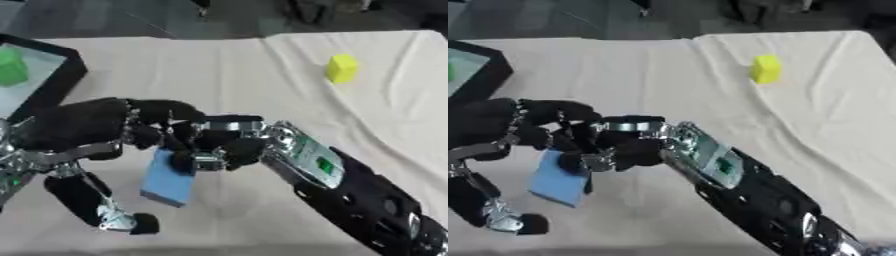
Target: Pick up the objects with one hand, pass them to the other hand, and then place them into the box on the other side of the table.
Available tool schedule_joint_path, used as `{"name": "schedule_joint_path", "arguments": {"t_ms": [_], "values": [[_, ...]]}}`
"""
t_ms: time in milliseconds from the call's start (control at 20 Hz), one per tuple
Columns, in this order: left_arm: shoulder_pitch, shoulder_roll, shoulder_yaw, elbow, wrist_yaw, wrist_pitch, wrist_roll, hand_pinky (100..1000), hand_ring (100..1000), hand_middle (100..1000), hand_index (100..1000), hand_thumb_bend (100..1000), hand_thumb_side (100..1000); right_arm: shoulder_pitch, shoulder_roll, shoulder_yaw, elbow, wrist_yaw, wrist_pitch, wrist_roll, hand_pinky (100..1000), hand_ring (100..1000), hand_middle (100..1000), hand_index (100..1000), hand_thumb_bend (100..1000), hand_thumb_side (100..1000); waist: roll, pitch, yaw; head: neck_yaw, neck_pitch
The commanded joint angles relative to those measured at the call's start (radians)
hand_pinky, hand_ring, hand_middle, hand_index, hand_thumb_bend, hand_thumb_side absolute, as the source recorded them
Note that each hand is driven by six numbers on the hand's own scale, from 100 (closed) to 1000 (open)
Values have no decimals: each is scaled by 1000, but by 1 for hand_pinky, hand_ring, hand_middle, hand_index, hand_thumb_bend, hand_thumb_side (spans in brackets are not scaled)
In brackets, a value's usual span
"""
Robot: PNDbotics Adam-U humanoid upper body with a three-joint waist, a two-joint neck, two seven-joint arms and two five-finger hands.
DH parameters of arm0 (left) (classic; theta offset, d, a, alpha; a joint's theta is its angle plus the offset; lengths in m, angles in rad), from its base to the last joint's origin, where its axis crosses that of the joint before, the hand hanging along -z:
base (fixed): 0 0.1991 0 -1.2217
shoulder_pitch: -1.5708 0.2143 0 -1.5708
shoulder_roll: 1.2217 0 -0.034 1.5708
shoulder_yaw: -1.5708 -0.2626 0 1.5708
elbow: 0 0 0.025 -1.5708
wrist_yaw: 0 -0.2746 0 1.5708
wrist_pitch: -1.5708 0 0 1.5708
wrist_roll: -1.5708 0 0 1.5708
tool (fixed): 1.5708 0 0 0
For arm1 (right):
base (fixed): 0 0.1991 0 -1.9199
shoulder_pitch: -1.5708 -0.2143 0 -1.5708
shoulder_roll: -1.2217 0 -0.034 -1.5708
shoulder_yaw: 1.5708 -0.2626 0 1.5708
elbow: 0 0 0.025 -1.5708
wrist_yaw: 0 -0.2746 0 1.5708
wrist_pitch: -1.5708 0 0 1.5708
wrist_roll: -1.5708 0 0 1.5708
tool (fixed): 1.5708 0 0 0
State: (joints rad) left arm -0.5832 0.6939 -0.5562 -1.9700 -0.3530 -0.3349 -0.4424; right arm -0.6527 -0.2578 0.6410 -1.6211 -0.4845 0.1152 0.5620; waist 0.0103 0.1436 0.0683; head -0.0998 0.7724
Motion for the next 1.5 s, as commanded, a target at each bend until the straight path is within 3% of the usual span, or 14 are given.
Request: {"name": "schedule_joint_path", "arguments": {"t_ms": [50, 300, 450, 800, 850, 900, 1000, 1200, 1500], "values": [[-24, -4, -9, -30, -24, 16, 28, 751, 1000, 952, 767, 444, 420, -19, 1, -19, -7, 3, 1, -7, 490, 716, 389, 916, 100, 511, 1, -13, -2, 1, -2], [-28, -9, -18, -30, -92, 34, 56, 748, 1000, 932, 735, 368, 101, -19, 1, -19, -8, 2, 2, -7, 490, 715, 389, 916, 100, 510, 2, -13, -4, 3, -2], [-27, -9, -23, -30, -125, 44, 63, 739, 1000, 916, 702, 304, 100, -19, 1, -19, -10, 2, 3, -7, 489, 716, 389, 916, 100, 509, 2, -13, -5, 4, -2], [-23, -9, -26, -30, -144, 51, 94, 722, 1000, 881, 518, 176, 100, -19, -1, -20, -12, 6, 2, -10, 494, 721, 411, 919, 100, 526, 2, -13, -5, 6, -2], [-22, -9, -26, -30, -139, 53, 99, 723, 1000, 881, 505, 165, 100, -19, -1, -21, -12, 9, 0, -12, 496, 726, 440, 921, 100, 567, 2, -13, -5, 6, -2], [-22, -9, -25, -30, -134, 53, 104, 724, 1000, 880, 488, 160, 100, -19, -1, -21, -13, 13, -2, -15, 501, 734, 484, 928, 100, 671, 2, -13, -5, 6, -2], [-24, -8, -23, -30, -123, 50, 112, 726, 1000, 880, 470, 154, 100, -18, -2, -23, -14, 21, -8, -24, 527, 788, 655, 974, 100, 789, 2, -14, -5, 6, -2], [-20, 1, -15, -30, -120, 40, 125, 733, 1000, 875, 449, 164, 100, -15, -1, -21, -13, 10, -27, -28, 628, 902, 886, 1000, 100, 782, 2, -14, -5, 4, -2], [10, 41, 8, -30, -153, 20, 158, 739, 1000, 867, 438, 194, 100, 17, 11, -26, 46, -113, -62, -50, 679, 935, 943, 1000, 100, 769, 6, -13, -4, 0, -2]]}}
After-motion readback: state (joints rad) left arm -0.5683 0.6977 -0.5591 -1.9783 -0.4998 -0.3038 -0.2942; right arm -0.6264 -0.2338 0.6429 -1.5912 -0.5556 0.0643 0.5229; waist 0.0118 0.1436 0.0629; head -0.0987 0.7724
